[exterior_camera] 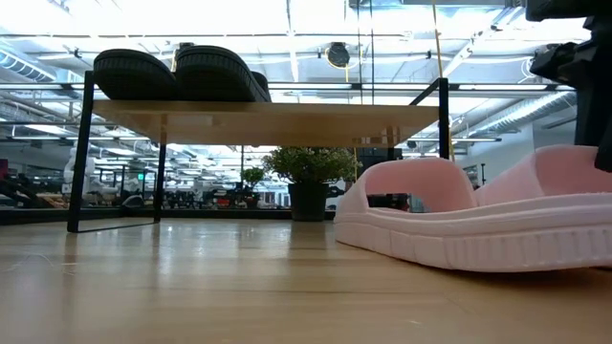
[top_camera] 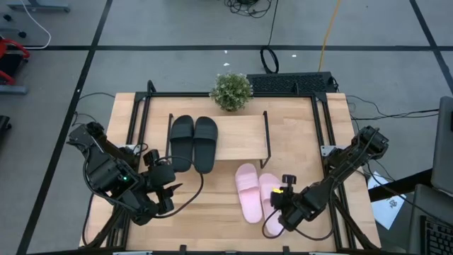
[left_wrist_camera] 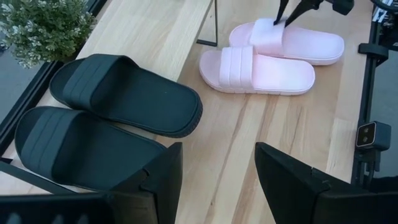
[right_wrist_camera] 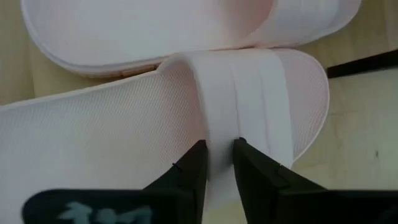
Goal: Pick and place slides into the shelf
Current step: Put the pink slide on the shelf
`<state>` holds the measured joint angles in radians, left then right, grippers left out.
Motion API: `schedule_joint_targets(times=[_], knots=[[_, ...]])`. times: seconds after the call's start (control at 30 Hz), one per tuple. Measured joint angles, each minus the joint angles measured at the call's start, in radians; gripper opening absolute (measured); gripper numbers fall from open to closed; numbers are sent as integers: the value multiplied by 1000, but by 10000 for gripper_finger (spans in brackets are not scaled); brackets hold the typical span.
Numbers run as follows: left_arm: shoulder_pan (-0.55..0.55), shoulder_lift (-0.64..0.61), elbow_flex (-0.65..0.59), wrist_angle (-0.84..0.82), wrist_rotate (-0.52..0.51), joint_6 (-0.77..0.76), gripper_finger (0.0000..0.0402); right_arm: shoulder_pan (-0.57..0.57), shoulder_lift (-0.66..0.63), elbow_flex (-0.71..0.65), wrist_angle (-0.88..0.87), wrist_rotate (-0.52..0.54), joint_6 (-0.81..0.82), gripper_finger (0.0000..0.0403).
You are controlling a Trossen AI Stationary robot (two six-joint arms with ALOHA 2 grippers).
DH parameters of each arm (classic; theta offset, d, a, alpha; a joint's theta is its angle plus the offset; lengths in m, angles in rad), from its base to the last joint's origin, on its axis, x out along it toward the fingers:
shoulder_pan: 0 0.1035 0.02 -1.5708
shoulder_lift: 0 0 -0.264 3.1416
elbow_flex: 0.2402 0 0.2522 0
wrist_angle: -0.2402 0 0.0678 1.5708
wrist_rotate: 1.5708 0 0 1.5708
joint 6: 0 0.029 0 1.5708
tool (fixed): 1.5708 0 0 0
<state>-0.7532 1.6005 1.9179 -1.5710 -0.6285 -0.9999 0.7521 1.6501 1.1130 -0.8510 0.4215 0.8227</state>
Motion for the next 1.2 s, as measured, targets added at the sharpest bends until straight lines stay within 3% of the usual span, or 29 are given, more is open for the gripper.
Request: schedule_joint_targets(times=[0.23, 0.57, 1.03, 1.2], knots=[[0, 0, 0, 1, 1, -4, 198, -3, 0, 0, 2, -42, 5, 10], [0, 0, 0, 1, 8, 0, 198, 35, 0, 37, -9, -127, 26, 3], [0, 0, 0, 1, 6, 2, 198, 54, 0, 429, -261, -106, 5, 1], [0, 0, 0, 1, 5, 2, 198, 42, 0, 562, -365, 11, 2, 1]])
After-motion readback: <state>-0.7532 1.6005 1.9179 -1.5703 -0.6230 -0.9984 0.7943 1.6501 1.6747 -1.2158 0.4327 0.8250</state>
